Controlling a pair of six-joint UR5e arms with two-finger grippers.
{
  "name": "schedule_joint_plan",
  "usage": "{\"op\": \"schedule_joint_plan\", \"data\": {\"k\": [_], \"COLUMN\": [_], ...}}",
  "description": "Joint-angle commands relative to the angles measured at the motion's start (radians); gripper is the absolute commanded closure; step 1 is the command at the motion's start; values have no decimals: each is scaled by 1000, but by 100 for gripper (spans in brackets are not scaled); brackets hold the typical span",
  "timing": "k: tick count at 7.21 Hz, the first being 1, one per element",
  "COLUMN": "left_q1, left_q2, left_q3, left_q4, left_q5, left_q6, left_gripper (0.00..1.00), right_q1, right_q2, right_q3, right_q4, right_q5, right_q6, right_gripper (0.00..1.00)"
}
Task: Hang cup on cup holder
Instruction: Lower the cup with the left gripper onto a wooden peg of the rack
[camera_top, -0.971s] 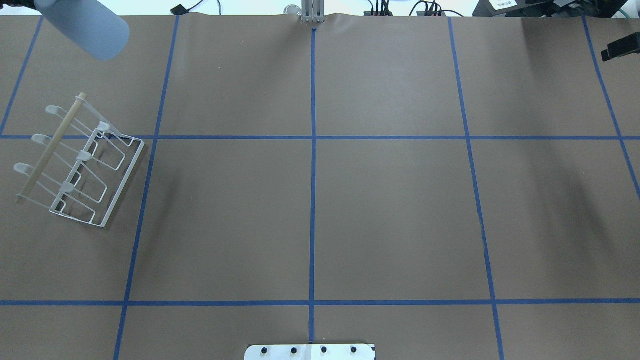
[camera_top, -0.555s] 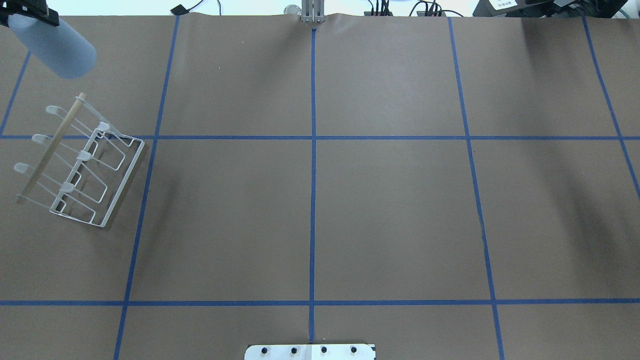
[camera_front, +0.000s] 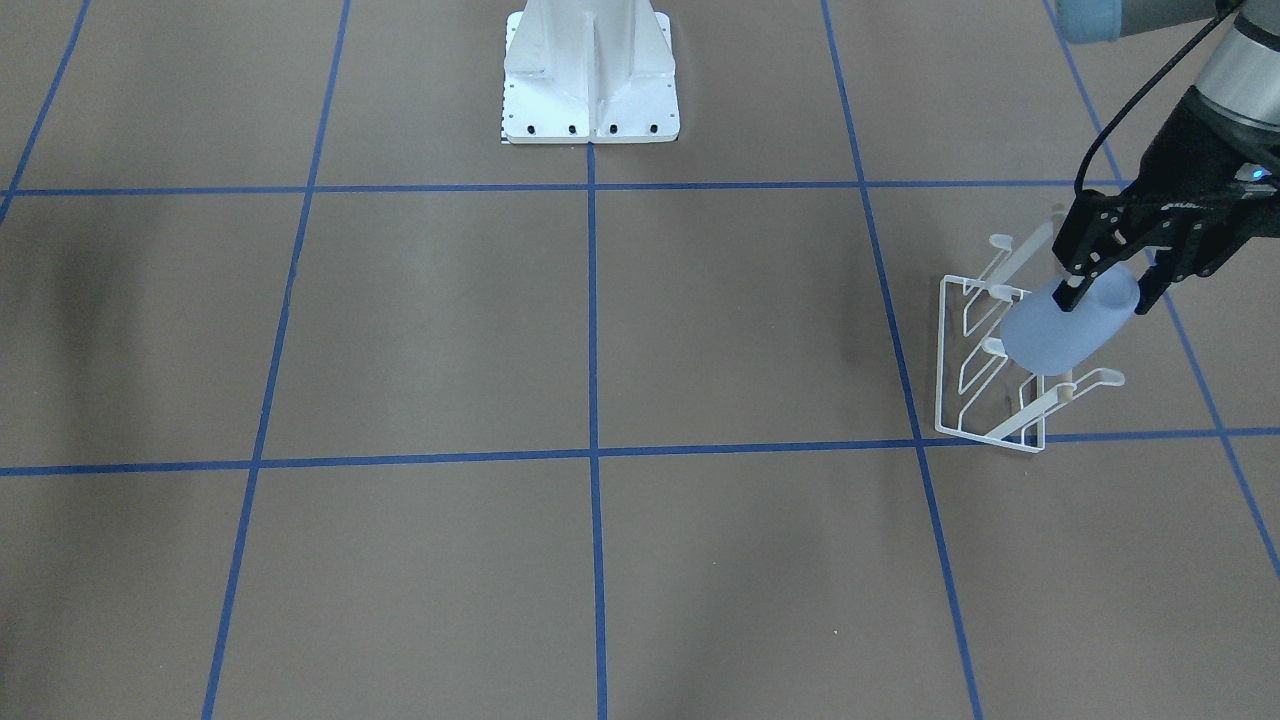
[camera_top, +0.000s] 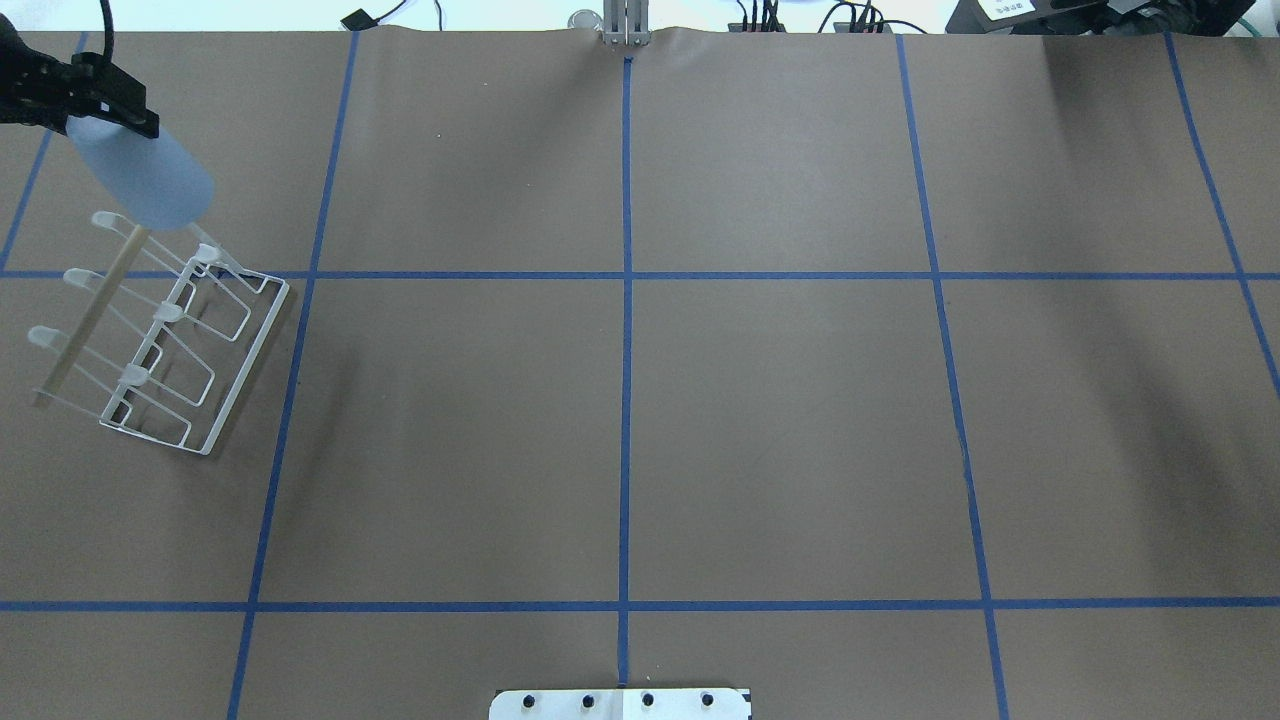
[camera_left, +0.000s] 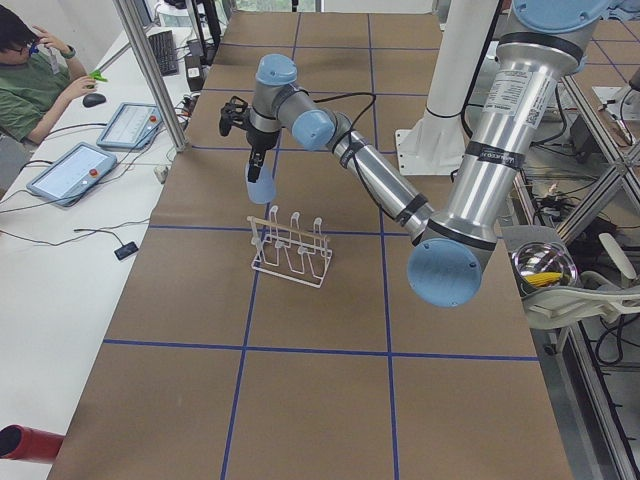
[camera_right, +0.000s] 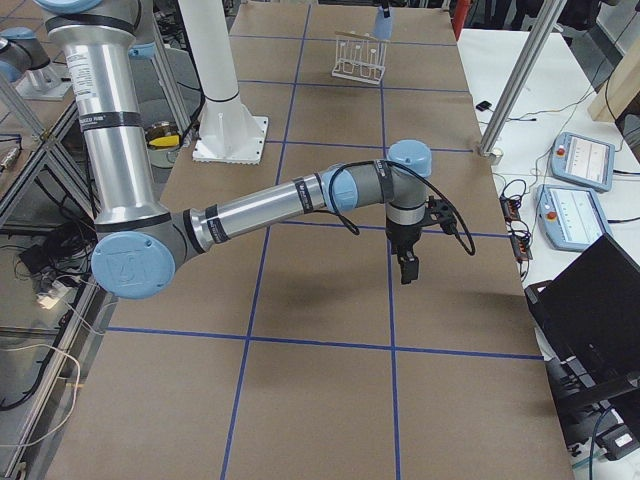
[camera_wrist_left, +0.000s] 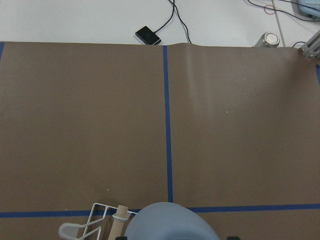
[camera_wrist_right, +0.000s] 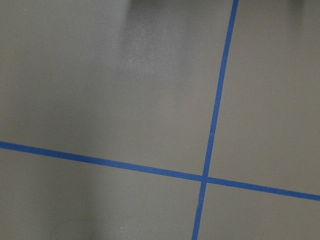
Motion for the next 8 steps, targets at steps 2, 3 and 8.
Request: {"op": "schedule_joint_plan", "data": {"k": [2,3,8], "left_q1": [44,49,104], "left_q2": [8,8,6], "left_q3": [17,32,107], "left_q4": [-1,-4,-43], "left_q5": [2,14,34], "left_q6": [1,1,-1], "left_gripper": [100,100,100], "right_q1": [0,0,0], "right_q2": [-1,-1,-4], "right_q3": [-8,-8,-16], "right_q4": [-11,-14,-14], "right_q5": [106,107,107], "right_q6": [11,11,13], "right_gripper": [0,0,0]}}
